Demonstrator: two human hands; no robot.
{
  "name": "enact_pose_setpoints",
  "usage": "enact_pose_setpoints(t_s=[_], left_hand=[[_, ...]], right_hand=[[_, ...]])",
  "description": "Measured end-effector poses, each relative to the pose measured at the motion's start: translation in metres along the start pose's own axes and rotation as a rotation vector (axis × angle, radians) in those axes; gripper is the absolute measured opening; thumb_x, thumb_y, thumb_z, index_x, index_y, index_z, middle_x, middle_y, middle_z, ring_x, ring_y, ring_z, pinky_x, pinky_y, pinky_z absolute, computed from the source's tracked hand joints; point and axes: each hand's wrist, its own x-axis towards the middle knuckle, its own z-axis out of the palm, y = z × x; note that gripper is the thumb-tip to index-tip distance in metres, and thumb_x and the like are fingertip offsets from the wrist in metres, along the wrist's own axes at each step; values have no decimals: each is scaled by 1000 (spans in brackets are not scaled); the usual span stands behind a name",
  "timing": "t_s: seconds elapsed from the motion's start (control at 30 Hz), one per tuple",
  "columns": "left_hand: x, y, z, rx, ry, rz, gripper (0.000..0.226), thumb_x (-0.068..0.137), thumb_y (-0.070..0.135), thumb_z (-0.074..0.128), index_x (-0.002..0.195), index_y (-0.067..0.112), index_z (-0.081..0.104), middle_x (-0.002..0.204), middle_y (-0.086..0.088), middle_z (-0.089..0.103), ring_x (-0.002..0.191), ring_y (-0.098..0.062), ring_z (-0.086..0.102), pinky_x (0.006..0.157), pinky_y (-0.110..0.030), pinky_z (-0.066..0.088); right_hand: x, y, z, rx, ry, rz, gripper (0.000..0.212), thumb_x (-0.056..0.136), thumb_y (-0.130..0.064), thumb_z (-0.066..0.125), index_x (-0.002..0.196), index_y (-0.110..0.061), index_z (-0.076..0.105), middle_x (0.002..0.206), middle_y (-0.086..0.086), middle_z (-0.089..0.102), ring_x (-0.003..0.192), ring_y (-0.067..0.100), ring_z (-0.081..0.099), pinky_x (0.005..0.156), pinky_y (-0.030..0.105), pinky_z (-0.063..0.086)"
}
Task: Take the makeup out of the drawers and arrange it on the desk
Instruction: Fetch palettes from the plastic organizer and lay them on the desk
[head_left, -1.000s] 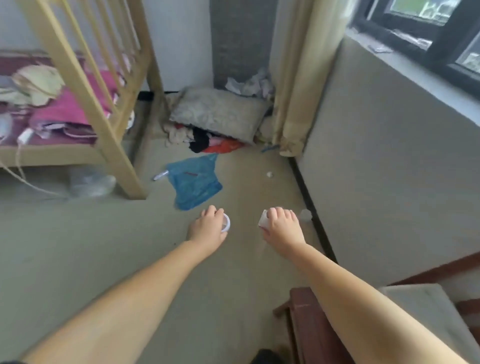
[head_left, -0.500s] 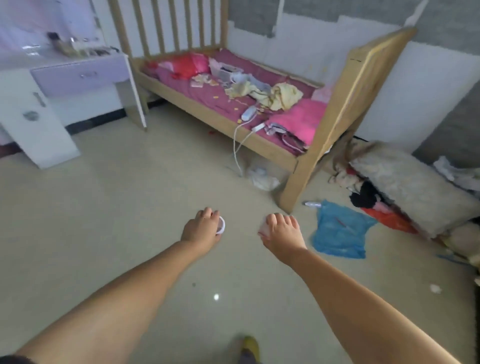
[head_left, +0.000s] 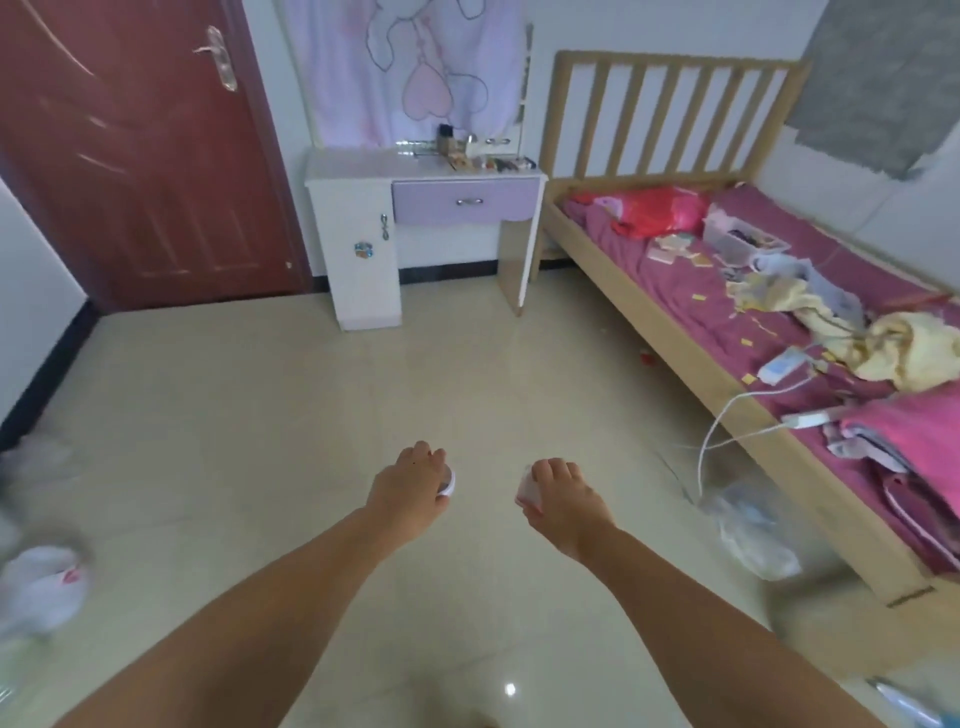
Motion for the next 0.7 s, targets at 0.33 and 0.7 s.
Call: enact_pose_setpoints(t_s=[0.33, 0.7], left_hand=[[154, -153, -35, -119, 51, -243, 49, 91, 28, 51, 137, 18, 35, 132, -5, 39, 123, -22, 41, 88, -36, 46], [389, -354, -122, -136, 60, -228, 44, 91, 27, 52, 131, 15, 40, 130, -7, 40, 123, -25, 40, 92, -37, 44]], right_hand=[[275, -78, -21, -96, 19, -379, 44, 91, -36, 52, 124, -9, 41, 125, 7, 46, 116, 25, 42, 82, 34, 49], [563, -179, -45, -84, 36, -370, 42, 91, -41, 48, 122, -13, 47, 121, 3, 45, 117, 26, 44, 86, 33, 48]])
